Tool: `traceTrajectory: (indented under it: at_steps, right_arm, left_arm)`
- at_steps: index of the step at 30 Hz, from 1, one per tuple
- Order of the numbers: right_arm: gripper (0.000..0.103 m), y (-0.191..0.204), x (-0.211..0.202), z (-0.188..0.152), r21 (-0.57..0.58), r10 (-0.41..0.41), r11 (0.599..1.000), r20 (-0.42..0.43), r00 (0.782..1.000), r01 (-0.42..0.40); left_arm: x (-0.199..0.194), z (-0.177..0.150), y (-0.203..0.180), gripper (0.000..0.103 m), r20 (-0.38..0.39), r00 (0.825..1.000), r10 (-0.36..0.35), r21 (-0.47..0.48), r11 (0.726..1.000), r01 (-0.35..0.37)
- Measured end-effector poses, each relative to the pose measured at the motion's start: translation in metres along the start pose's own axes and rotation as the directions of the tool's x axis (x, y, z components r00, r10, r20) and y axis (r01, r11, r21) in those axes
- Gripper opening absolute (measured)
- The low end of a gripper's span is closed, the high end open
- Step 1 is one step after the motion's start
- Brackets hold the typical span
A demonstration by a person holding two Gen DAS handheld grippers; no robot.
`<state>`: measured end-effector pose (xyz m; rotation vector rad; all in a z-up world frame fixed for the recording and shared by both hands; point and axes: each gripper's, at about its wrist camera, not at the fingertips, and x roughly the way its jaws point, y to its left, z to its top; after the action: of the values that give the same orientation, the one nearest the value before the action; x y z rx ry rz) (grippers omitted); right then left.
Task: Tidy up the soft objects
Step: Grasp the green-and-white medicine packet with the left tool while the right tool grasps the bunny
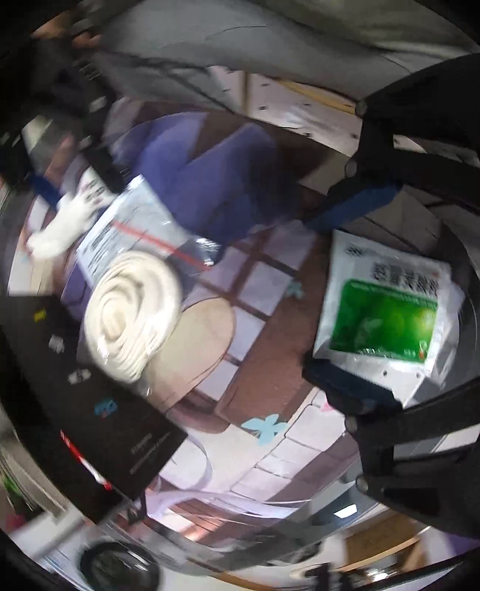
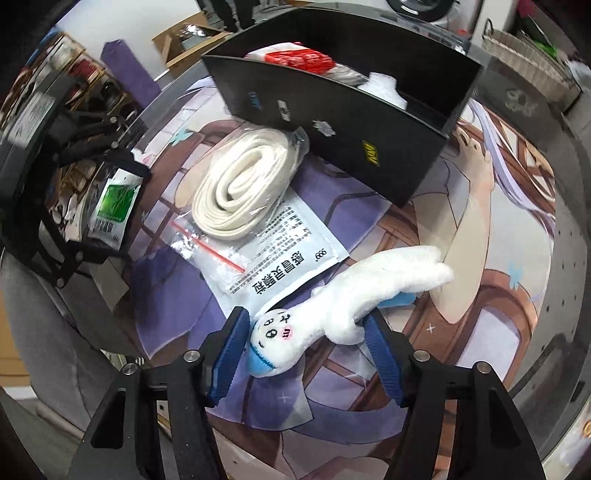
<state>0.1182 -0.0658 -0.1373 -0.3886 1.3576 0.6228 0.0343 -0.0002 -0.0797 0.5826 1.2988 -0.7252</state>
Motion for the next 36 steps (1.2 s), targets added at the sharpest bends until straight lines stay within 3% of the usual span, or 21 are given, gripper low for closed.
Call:
traceTrajectory:
  at_steps: [3,5,6,9,13,21,22,23,25,31,33,36]
  right_arm:
    - [0.065,0.004,0.000,0.000,-0.023,-0.021,1.000,0.013,1.000,0.021]
    - [0.065,0.006,0.000,0.001,-0.026,-0.026,0.999,0.013,1.000,0.026]
    - [0.065,0.006,0.001,0.000,-0.031,-0.030,0.999,0.013,0.999,0.030]
    - [0.065,0.009,0.001,0.000,-0.042,-0.047,0.998,0.018,0.999,0.048]
    - [0.065,0.005,-0.008,-0.003,-0.001,-0.009,1.000,0.012,1.000,0.009]
    - [0.068,0.009,-0.002,-0.001,0.002,-0.008,1.000,-0.015,1.000,0.008]
    - [0.068,0.008,-0.002,-0.001,0.000,-0.011,1.000,-0.015,1.000,0.011]
    - [0.068,0.008,-0.001,-0.001,0.000,-0.010,1.000,-0.016,1.000,0.010]
    - [0.068,0.011,0.003,0.000,-0.007,-0.014,1.000,-0.019,1.000,0.014]
    - [0.068,0.012,0.004,-0.001,-0.019,-0.017,1.000,-0.018,1.000,0.016]
    - [0.068,0.011,0.003,-0.002,-0.020,-0.017,1.000,-0.017,1.000,0.016]
    - [0.068,0.007,0.001,-0.006,-0.015,-0.020,1.000,-0.016,1.000,0.020]
  left_arm:
    - [-0.002,0.011,-0.006,0.036,0.003,1.000,0.015,-0.099,0.995,-0.015]
    - [-0.005,0.016,-0.017,0.032,-0.008,1.000,0.016,-0.081,0.997,-0.017]
    - [-0.008,0.018,-0.027,0.038,-0.002,1.000,0.017,-0.029,0.999,-0.017]
    - [-0.022,0.015,-0.044,0.068,0.037,0.996,0.077,0.062,0.995,-0.079]
    - [-0.035,0.007,-0.049,0.086,0.047,0.997,0.057,0.127,0.990,-0.063]
    - [-0.013,-0.027,-0.022,0.087,-0.086,0.995,0.051,0.158,0.987,-0.037]
    - [-0.007,-0.028,-0.025,0.091,-0.094,0.993,0.068,0.173,0.984,-0.051]
    - [-0.002,-0.029,-0.026,0.090,-0.098,0.992,0.083,0.175,0.982,-0.065]
    - [-0.005,-0.025,-0.020,0.073,-0.089,0.996,0.015,0.097,0.995,-0.006]
    - [-0.011,-0.004,-0.016,0.030,-0.040,0.998,0.051,-0.079,0.995,-0.054]
    - [-0.011,0.011,-0.017,0.024,-0.018,0.996,0.083,-0.187,0.979,-0.085]
    - [-0.008,0.035,-0.017,0.025,0.021,0.993,0.118,-0.325,0.940,-0.104]
